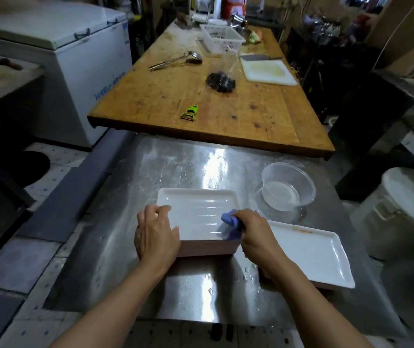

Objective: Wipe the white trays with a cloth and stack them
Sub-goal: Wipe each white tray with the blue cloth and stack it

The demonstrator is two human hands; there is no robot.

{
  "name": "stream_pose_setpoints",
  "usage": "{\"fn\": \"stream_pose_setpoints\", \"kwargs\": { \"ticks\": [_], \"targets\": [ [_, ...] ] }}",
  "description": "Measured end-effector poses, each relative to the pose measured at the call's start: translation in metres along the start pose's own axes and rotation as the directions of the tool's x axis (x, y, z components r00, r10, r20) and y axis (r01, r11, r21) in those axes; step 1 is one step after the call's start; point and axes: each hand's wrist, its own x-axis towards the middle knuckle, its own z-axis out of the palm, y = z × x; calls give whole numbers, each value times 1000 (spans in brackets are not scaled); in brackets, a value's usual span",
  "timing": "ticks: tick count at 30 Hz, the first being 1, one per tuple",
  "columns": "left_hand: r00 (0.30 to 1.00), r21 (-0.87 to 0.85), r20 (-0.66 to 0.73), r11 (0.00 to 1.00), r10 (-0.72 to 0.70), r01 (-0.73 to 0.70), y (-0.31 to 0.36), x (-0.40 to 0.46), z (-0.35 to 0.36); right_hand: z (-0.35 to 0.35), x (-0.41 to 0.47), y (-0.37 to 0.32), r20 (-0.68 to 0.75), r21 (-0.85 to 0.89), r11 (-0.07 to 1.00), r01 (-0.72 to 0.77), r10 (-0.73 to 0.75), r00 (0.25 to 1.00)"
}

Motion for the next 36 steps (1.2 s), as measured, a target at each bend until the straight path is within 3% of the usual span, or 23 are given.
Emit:
{"fn": "stream_pose_setpoints", "kwargs": {
  "ticks": [2, 5, 10, 16, 21, 26, 28, 31, 34, 36],
  "targets": [
    [997, 13, -2, 997, 79, -79, 5, -6, 6, 3, 13, -10, 9, 70, 997, 26, -26, 1000],
    [996, 21, 29, 996, 83, -83, 5, -6, 10, 12, 44, -13, 33, -225, 971, 84, -78, 996],
    [994, -151, 79, 987, 69, -57, -7, -5, 9, 37, 59, -4, -9, -374, 927, 17, -22, 1000],
    [997, -227, 57, 973, 44, -30, -9, -4, 11, 62, 53, -5, 234, -361, 896, 260, -183, 955],
    [996, -198, 59, 979, 63, -50, -13, -2, 10, 65, 40, -15, 380, -115, 946, 301, -238, 894],
    [994, -109, 94, 993, 59, -49, -13, 0, 7, 40, 28, -1, 330, -155, 964, 215, -154, 931],
    [993, -81, 104, 996, 48, -40, -10, -1, 5, 27, 21, 3, 242, -250, 960, 129, -68, 968],
    [993, 4, 107, 998, 56, -56, -6, -2, 3, 19, 13, 10, 113, -354, 927, 123, -88, 990],
    [972, 135, 90, 964, 219, -229, -2, -5, 2, 14, 10, 0, 82, -478, 873, 97, -65, 995],
    [925, 142, 148, 918, 350, -370, 2, -8, 5, 8, 5, -3, 0, -381, 921, 85, -92, 996]
  ]
}}
